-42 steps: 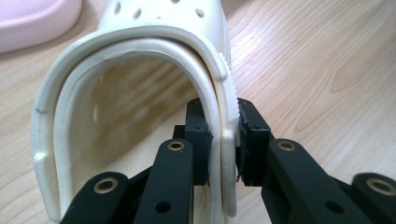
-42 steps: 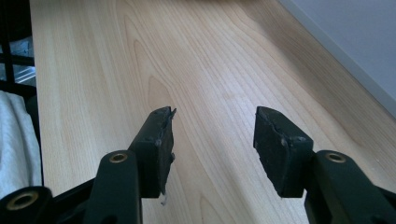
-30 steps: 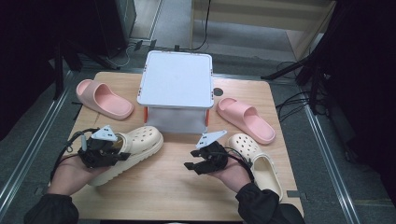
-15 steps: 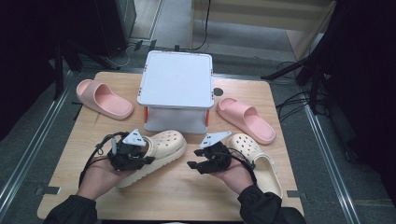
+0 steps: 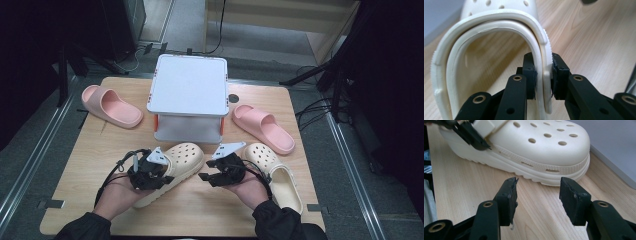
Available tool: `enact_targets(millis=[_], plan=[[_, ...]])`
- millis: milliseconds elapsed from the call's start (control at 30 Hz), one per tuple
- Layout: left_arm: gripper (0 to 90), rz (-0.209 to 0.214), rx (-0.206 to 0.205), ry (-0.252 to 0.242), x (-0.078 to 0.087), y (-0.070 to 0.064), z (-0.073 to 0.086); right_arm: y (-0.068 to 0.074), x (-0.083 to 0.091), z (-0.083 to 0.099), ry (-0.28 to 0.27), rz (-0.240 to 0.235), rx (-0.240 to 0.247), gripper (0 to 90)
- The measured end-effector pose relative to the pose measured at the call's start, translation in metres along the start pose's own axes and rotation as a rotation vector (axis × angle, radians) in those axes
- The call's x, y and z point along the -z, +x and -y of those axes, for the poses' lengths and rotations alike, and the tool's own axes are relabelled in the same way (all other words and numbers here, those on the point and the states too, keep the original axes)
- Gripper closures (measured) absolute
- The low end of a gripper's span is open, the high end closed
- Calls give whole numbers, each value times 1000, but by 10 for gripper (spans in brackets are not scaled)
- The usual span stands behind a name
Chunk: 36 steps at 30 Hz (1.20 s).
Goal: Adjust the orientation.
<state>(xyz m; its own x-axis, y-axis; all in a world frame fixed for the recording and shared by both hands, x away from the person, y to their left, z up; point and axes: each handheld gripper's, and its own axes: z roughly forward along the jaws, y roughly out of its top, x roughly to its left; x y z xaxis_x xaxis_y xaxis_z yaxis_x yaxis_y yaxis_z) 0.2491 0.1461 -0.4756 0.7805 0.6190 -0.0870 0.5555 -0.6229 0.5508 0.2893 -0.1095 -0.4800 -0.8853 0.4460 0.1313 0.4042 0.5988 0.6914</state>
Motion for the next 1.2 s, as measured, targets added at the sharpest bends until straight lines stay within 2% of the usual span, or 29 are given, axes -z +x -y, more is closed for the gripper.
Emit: enact_targets(millis=[133, 200, 300, 500, 567, 633, 800, 1200], plan=[[754, 7, -13, 10, -5, -2, 3, 0, 1, 0, -6, 3, 0, 488], [729, 17, 8, 14, -6, -2, 3, 0, 2, 0, -10, 3, -1, 488], [642, 20, 28, 29, -6, 0, 4, 0, 2, 0, -13, 4, -2, 488], [531, 43, 60, -2, 8, 7, 6, 0, 1, -1, -16, 2, 4, 489], [525, 53, 73, -15, 16, 9, 9, 0, 1, -1, -17, 1, 0, 491], [529, 49, 71, -15, 23, 11, 12, 0, 1, -1, -22, 1, 1, 495], [560, 44, 102, -50, 40, 20, 20, -1, 2, -2, -24, 1, -3, 522], [732, 39, 152, -87, 63, 38, 39, 3, -9, -7, 15, -26, -10, 664]])
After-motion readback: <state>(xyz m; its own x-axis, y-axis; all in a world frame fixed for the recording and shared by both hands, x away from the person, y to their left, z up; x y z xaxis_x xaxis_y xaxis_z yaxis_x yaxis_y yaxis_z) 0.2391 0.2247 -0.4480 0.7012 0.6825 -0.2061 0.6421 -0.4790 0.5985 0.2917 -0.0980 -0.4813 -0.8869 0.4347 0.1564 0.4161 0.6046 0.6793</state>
